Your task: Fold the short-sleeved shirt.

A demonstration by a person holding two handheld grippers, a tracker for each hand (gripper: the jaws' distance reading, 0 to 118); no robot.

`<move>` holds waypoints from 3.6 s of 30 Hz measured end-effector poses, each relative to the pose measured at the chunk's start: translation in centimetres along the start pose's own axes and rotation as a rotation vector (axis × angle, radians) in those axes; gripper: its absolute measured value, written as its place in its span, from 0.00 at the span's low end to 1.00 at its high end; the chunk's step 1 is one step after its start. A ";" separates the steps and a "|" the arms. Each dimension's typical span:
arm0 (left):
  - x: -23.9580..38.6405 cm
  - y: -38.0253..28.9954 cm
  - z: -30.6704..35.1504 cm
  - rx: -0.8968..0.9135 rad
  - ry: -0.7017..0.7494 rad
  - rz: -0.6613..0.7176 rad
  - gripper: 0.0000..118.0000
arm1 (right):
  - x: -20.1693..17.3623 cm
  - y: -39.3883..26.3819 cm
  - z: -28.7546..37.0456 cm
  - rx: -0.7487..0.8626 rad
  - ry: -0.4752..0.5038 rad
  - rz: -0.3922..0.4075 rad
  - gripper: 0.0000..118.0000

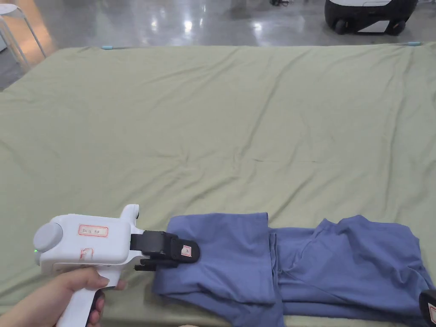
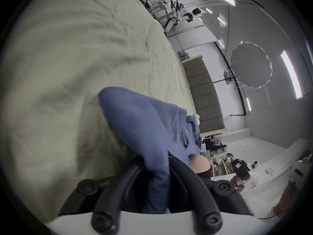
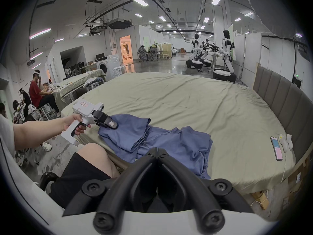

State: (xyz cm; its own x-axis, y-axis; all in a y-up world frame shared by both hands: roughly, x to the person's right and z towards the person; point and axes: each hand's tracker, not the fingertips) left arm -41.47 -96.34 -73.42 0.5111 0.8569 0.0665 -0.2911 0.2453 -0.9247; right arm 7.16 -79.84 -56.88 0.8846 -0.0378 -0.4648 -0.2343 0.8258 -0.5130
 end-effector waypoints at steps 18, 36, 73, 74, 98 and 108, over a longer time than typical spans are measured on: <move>19.5 4.9 6.6 -0.104 0.690 -0.290 0.05 | 3.3 -2.3 2.5 0.127 0.087 -0.028 0.00; 26.0 0.6 -18.1 -0.275 0.497 -0.314 0.70 | 8.2 -7.4 9.6 0.200 0.010 -0.163 0.00; 16.2 -4.0 3.1 0.253 0.206 -0.344 0.00 | 1.1 3.6 -12.4 -0.064 0.219 -0.050 0.00; 14.7 -4.6 4.6 0.292 0.235 -0.323 0.00 | 1.2 3.9 -15.3 -0.114 0.193 -0.089 0.00; 1.9 2.5 -12.0 -0.174 -0.180 0.039 0.49 | 11.2 -4.1 -26.2 -0.335 0.414 -0.739 0.00; 2.7 2.5 -6.1 -0.134 -0.029 -0.069 0.16 | 11.8 -3.1 -25.2 -0.126 0.542 -0.833 0.00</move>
State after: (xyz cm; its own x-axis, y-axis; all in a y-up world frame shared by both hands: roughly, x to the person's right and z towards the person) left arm -35.89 -96.21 -77.83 0.5018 0.8534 0.1411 -0.1443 0.2434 -0.9591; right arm 8.17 -97.06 -78.97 0.4905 -0.8542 -0.1723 0.3075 0.3546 -0.8830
